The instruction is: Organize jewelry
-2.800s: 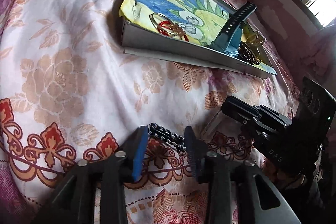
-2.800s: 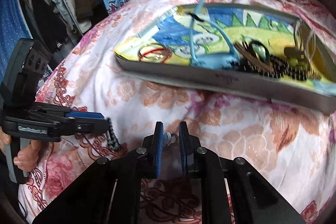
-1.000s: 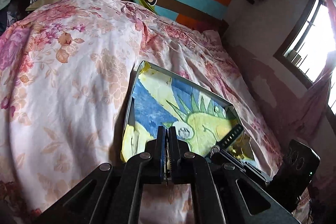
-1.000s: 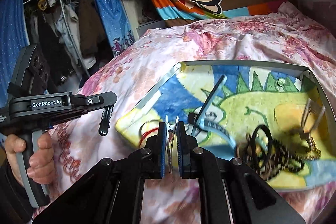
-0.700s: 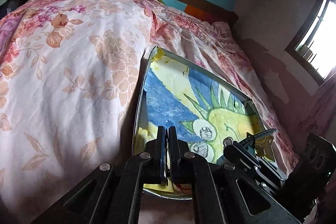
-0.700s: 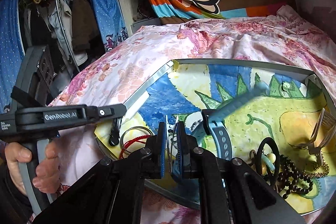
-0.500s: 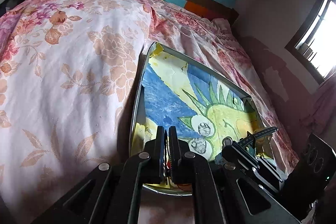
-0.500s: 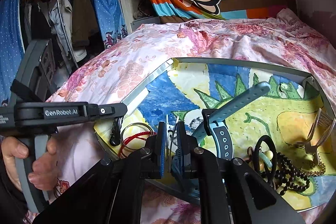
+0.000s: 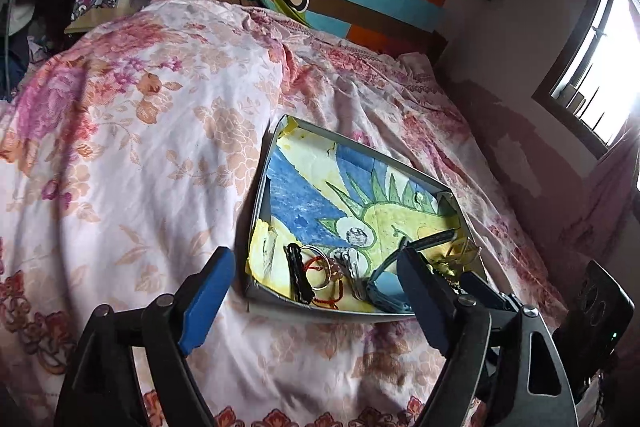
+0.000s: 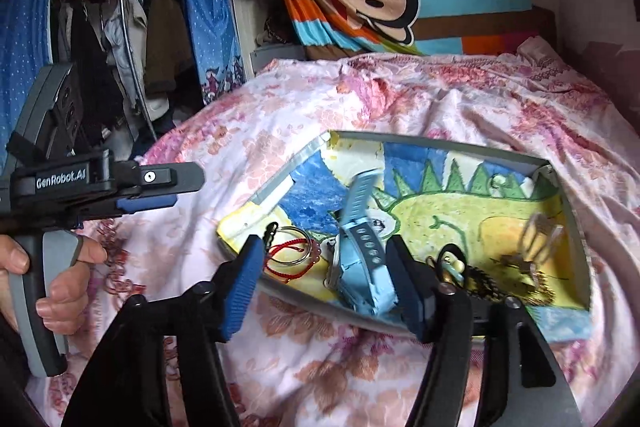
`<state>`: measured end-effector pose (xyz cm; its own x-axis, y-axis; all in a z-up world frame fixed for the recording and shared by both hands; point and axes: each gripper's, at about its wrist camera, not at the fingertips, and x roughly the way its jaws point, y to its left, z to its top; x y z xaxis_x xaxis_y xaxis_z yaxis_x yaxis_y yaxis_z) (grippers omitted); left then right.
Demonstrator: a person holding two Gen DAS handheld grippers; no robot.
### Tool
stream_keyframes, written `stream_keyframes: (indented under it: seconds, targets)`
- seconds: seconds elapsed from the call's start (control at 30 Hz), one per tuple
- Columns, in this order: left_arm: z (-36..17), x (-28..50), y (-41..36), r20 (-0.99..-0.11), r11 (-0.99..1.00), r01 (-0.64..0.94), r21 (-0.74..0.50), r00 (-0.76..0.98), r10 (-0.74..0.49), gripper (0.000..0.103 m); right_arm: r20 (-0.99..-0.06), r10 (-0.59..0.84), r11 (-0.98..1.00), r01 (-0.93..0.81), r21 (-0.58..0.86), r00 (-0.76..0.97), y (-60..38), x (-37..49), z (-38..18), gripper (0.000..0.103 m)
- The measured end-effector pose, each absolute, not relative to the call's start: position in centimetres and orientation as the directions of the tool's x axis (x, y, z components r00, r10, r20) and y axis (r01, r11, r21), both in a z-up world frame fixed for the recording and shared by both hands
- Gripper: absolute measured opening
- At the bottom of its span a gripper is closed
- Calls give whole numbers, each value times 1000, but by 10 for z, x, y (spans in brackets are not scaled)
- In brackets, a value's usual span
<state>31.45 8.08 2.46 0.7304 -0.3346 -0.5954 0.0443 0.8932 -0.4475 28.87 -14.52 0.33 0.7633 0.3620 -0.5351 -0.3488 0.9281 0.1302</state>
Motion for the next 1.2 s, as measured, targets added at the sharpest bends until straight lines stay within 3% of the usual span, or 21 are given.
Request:
stream_keyframes:
  seconds: [0.23,0.4,0.8,1.2]
  targets:
    - [73,221,67,-518,952,43,-302,831,-202,101,-446,344,939,-309,151,826,-179,208,51,94]
    - [94,149,47,-440,983,45,-180,890,-122,103,-393,324,946,-298,126,861,-195,145,66,102]
    - [64,51,36,-393,995,-4,-99,919,-35,103,-290,209,976,-180,123,934,-233,39,62,102]
    - [24,46,31,-417,999,-26,-41,909,7,103,-323,147,988,-124,91,935,-241,33,26,102]
